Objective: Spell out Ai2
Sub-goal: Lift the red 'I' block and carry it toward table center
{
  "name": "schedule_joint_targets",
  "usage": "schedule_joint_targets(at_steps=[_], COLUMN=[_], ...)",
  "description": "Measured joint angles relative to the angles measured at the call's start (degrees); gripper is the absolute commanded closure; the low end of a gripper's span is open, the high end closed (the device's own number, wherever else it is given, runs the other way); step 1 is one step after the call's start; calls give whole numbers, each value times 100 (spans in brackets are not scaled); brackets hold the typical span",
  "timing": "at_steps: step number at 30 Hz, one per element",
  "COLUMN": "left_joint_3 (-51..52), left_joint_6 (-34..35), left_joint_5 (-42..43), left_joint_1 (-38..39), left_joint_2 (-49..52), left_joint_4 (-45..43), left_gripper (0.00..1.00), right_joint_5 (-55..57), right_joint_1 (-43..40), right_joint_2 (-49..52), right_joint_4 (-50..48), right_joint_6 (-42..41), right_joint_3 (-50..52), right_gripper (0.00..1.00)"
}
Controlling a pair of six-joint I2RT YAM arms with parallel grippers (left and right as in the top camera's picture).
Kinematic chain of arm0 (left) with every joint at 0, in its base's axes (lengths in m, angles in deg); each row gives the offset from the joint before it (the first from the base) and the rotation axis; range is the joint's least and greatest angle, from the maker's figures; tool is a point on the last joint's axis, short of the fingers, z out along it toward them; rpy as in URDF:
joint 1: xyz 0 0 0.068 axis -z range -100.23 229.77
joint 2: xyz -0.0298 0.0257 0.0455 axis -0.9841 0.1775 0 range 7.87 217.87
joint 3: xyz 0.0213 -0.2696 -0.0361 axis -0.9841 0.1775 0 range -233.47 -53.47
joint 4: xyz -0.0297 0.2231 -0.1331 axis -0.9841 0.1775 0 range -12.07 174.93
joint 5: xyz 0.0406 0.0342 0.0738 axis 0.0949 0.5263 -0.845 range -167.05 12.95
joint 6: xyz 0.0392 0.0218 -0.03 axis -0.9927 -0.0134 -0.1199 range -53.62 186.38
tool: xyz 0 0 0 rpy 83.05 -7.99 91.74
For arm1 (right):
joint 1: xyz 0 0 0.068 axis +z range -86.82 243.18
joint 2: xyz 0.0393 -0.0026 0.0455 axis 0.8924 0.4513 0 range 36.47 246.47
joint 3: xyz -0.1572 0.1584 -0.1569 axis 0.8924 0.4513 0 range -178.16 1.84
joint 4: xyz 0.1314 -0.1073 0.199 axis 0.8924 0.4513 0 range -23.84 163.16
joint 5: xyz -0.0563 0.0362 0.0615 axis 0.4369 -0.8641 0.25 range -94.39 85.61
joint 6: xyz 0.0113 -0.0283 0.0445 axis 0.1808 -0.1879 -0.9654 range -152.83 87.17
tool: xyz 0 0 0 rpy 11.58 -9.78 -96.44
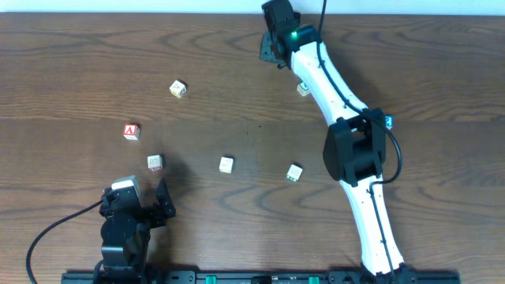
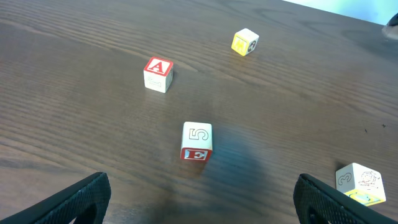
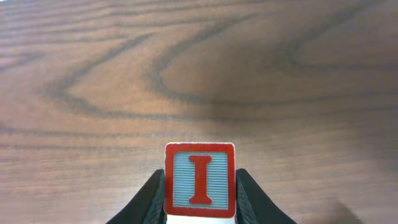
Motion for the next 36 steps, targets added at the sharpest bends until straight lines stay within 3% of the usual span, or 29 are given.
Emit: schedule_joint_targets(at_steps=[3,8,18,36], left_joint_3=[0,0,0,0], left_joint_6=[0,0,0,0], left_joint_5=[0,0,0,0], left_joint_1=[0,0,0,0], left_joint_2=[0,0,0,0], left_joint_4=[0,0,0,0], left_gripper=[5,5,5,5], right_joint_5=[-55,-151,-162,-31], right_joint_1=[24,197,686,684], right_joint_2=[0,0,2,-109], right_joint_4=[560,1292,1390,1895], right_joint_6=[42,61,81,223], right_joint_3=[-417,-1023,-1246,-1121], right_gripper=[99,99,98,99])
